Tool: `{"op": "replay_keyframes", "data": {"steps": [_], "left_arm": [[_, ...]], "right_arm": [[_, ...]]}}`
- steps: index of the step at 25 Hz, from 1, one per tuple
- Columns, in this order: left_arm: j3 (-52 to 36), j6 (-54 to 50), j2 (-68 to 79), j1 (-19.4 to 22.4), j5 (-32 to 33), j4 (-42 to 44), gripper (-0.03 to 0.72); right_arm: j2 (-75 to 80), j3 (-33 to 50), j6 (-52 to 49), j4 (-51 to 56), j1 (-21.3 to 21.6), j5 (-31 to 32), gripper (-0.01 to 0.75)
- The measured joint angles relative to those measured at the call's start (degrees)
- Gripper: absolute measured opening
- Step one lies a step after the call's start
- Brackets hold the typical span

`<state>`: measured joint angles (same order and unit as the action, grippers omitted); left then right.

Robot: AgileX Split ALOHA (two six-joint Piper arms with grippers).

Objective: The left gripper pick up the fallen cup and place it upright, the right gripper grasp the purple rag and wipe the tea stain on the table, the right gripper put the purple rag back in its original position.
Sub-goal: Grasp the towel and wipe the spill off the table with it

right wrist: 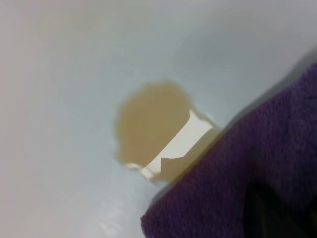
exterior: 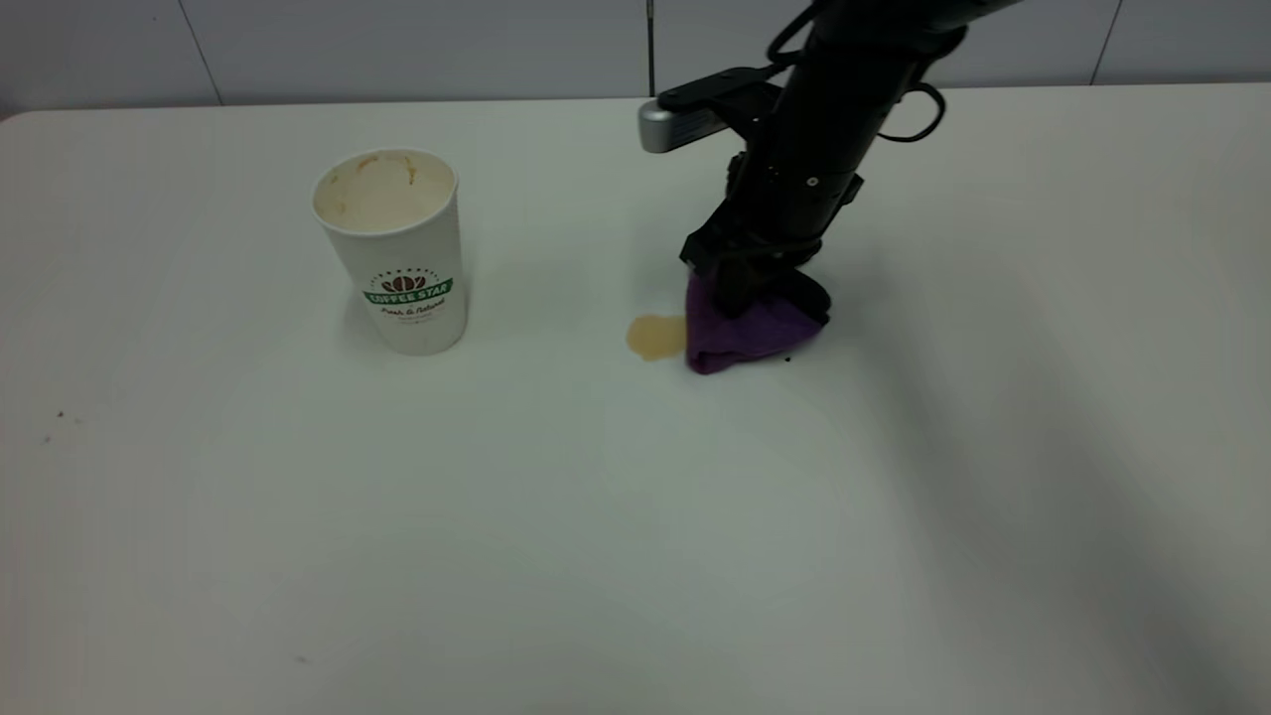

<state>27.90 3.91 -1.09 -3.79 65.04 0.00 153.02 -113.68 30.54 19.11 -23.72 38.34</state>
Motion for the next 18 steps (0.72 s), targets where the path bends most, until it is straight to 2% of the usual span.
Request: {"op": "replay_keyframes", "data": {"steps": [6,10,14,18], "left_arm": [[0.0,-0.1,0.0,0.0,0.0,0.0,0.532],[0.0,-0.1,0.0,0.0,0.0,0.0,0.532],[0.0,-0.1,0.0,0.0,0.0,0.0,0.532],[0.0,-0.1,0.0,0.0,0.0,0.0,0.532]], "right_arm": [[2.8,-6.9,0.0,0.1,-4.3,5.2,0.064],[2.8,-7.5,0.0,0.5,-7.6,9.0,0.064],[2.8,-7.5,3.0,0.6,-10.6,15.9,0.065],[2.8,-7.5,6.2,0.4,-11.6,20.3,0.065]]}}
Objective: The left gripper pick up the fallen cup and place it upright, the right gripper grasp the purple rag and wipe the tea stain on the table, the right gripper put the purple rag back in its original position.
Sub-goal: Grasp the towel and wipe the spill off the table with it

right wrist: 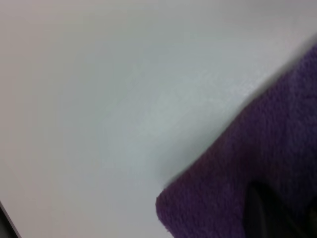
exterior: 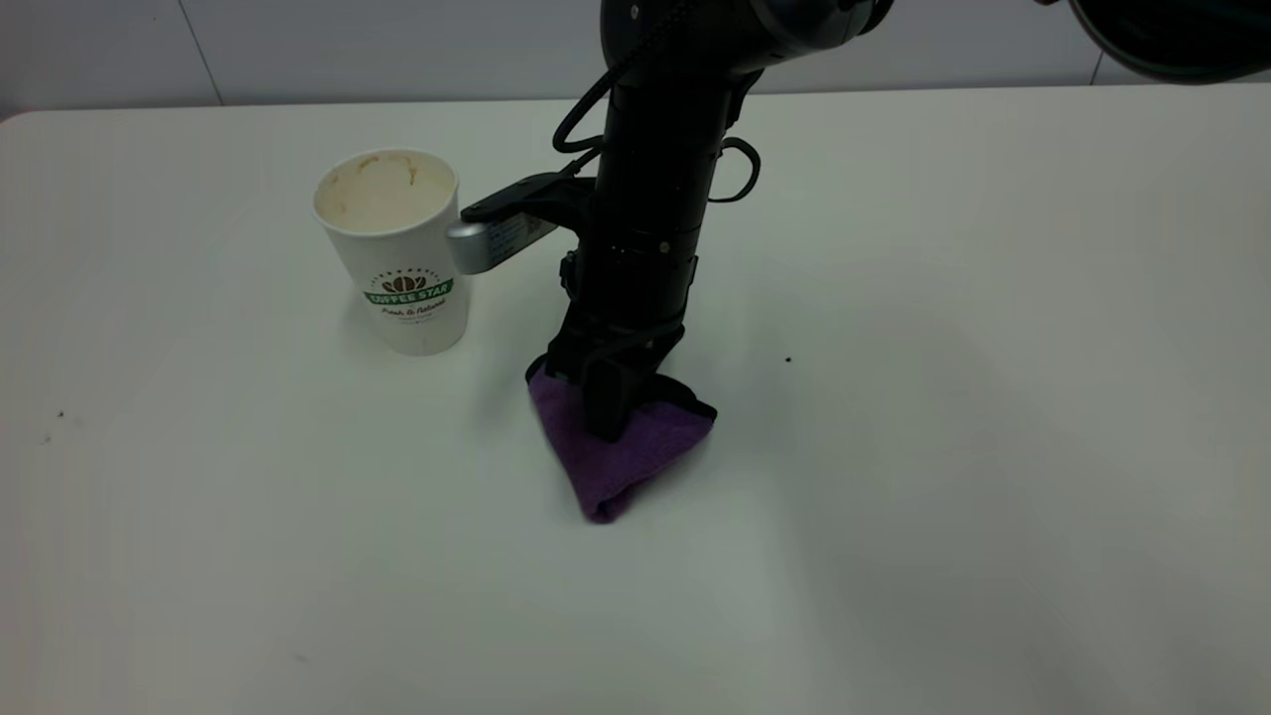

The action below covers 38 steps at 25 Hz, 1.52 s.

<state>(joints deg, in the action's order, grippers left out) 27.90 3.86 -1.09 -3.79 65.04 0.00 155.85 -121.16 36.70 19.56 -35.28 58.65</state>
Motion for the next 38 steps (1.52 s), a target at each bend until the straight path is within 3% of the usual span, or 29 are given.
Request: {"op": "replay_keyframes", "data": {"steps": [10,20,25,29,33,38], "left_arm": [[0.0,0.0,0.0,0.0,0.0,0.0,0.532],[0.0,0.0,0.0,0.0,0.0,0.0,0.532],[0.0,0.1,0.0,0.0,0.0,0.0,0.532],[0.0,0.1,0.0,0.0,0.0,0.0,0.532],[0.0,0.1,0.0,0.0,0.0,0.0,0.532],[0.0,0.1,0.0,0.0,0.0,0.0,0.532]], "right_arm": [[0.1,0.0,-13.2,-11.5,5.9,-10.6,0.065],[0.1,0.0,-20.7,-22.0,17.7,-3.2,0.070],[0.1,0.0,-23.8,-21.7,24.8,-1.3,0.073],[0.1,0.0,-22.8,-16.8,27.3,-0.1,0.082],[0.0,0.0,-20.6,-13.7,26.9,1.1,0.148],[-1.2,-0.1,-19.6,-12.8,26.0,4.8,0.363]]}}
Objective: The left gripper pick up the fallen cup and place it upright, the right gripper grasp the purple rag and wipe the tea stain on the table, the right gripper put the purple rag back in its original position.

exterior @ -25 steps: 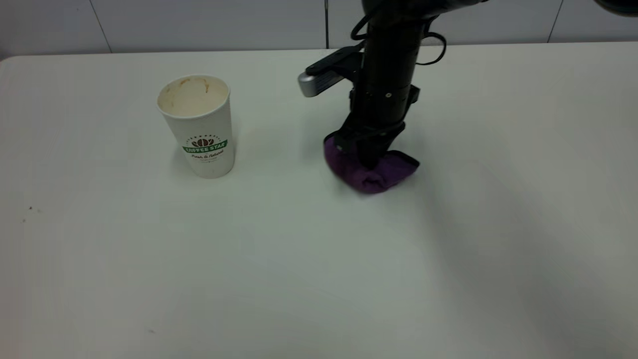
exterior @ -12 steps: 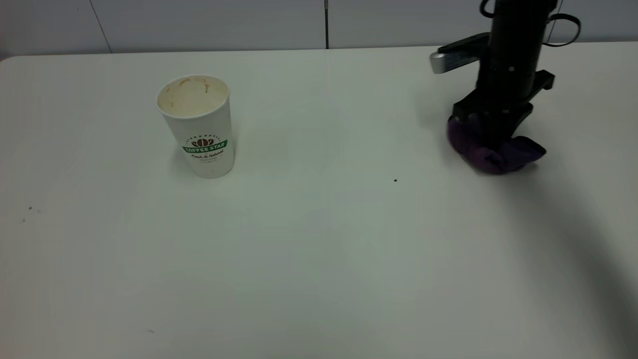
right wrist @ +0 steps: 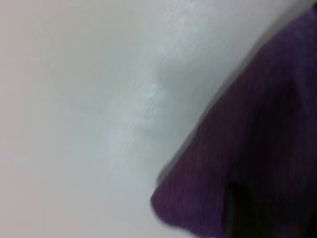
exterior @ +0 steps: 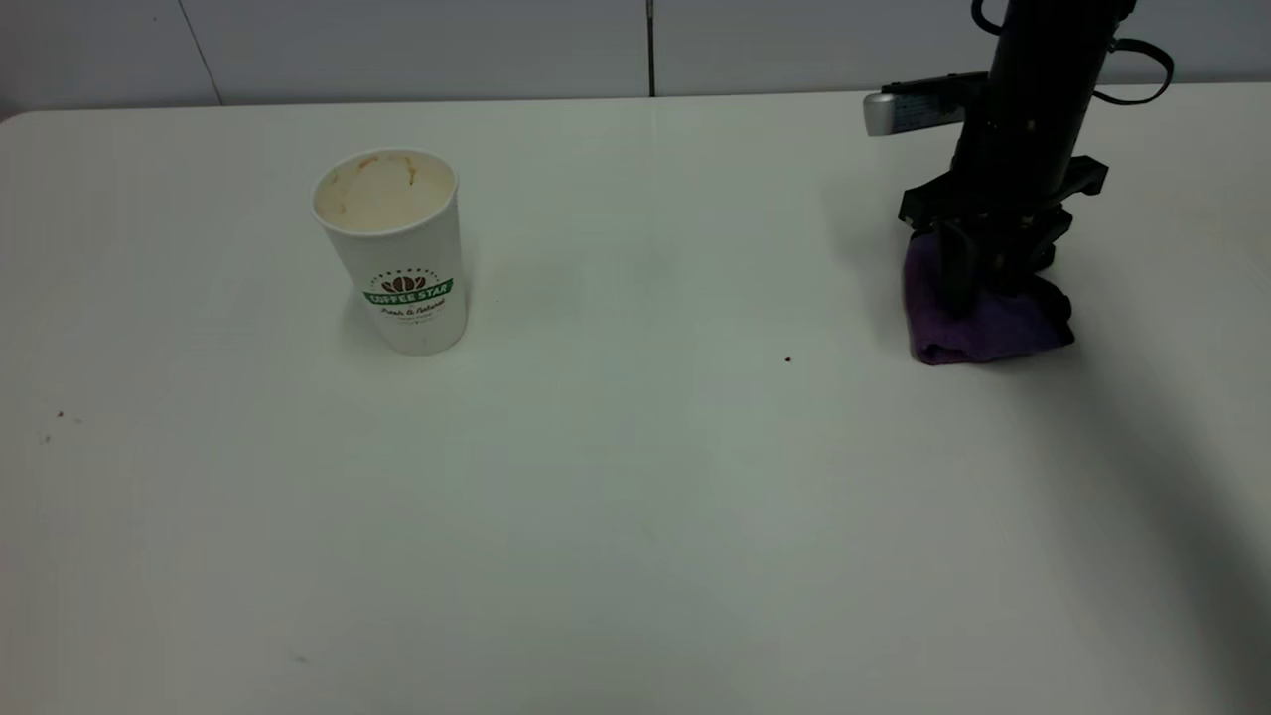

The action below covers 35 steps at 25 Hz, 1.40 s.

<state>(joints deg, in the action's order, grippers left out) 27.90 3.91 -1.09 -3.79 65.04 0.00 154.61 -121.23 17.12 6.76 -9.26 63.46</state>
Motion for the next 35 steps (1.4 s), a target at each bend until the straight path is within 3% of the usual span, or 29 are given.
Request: {"op": "replay_keyframes", "data": {"steps": [3,5,18,24,35], "left_arm": [[0.0,0.0,0.0,0.0,0.0,0.0,0.532],[0.0,0.0,0.0,0.0,0.0,0.0,0.532],[0.0,-0.1,0.0,0.0,0.0,0.0,0.532],[0.0,-0.1,0.0,0.0,0.0,0.0,0.532],[0.0,-0.1,0.0,0.0,0.0,0.0,0.532]], "right_arm": [[-2.8,0.0,0.9,0.4,-0.1,4.1,0.464],[-5.5,0.0,1.0,0.5,-0.1,5.1,0.491],[-31.4,4.0,-5.0,3.3,-0.2,6.5,0.467],[-47.9,17.6,-5.7,2.7,-0.2,6.8,0.465],[-77.8,51.1,-8.6,1.7,-0.2,7.2,0.465]]}}
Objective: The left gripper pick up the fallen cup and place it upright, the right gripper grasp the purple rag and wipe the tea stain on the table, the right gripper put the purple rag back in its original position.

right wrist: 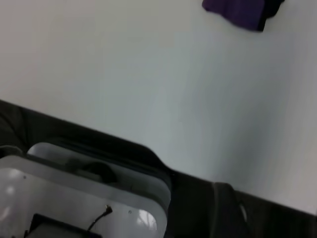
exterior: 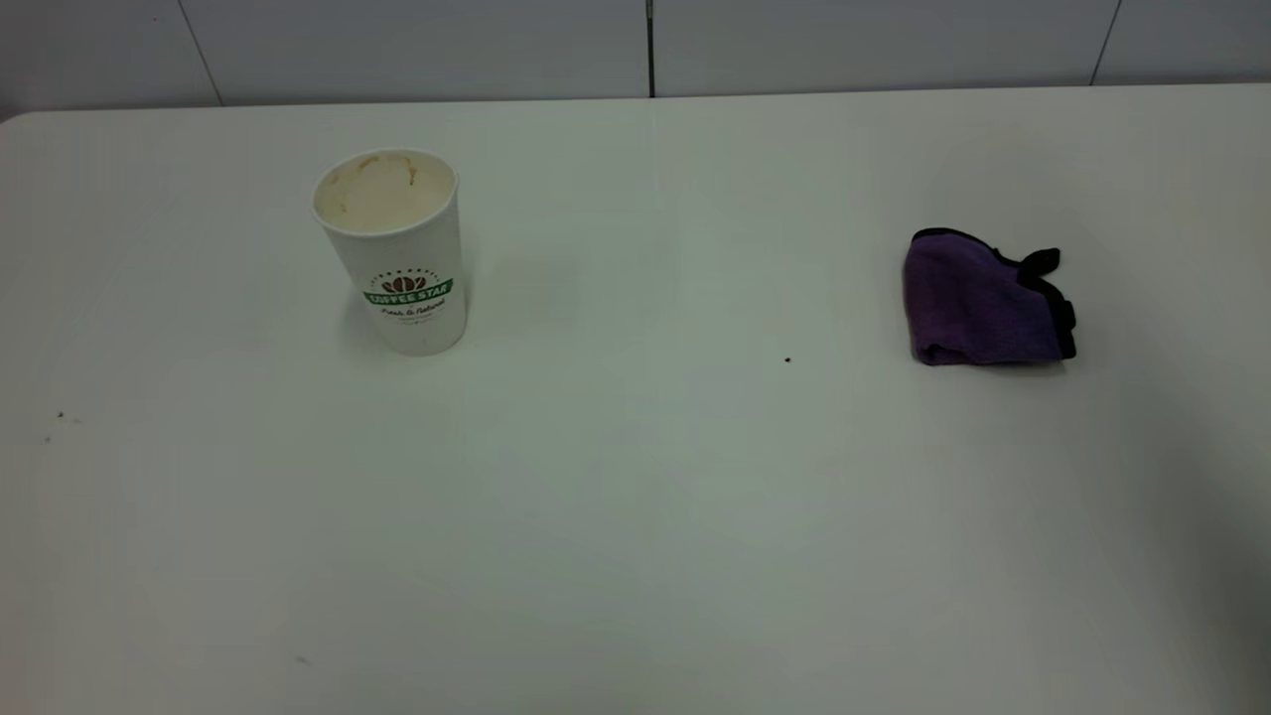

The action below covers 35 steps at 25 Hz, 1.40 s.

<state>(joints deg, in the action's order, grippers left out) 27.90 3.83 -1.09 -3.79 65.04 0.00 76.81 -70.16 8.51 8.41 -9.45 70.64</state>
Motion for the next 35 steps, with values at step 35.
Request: {"op": "replay_keyframes", "data": {"steps": [35], "left_arm": [[0.0,0.1,0.0,0.0,0.0,0.0,0.530]], "right_arm": [[-60.9,42.7,-6.7,-4.8,0.0,-7.3,0.385]]}}
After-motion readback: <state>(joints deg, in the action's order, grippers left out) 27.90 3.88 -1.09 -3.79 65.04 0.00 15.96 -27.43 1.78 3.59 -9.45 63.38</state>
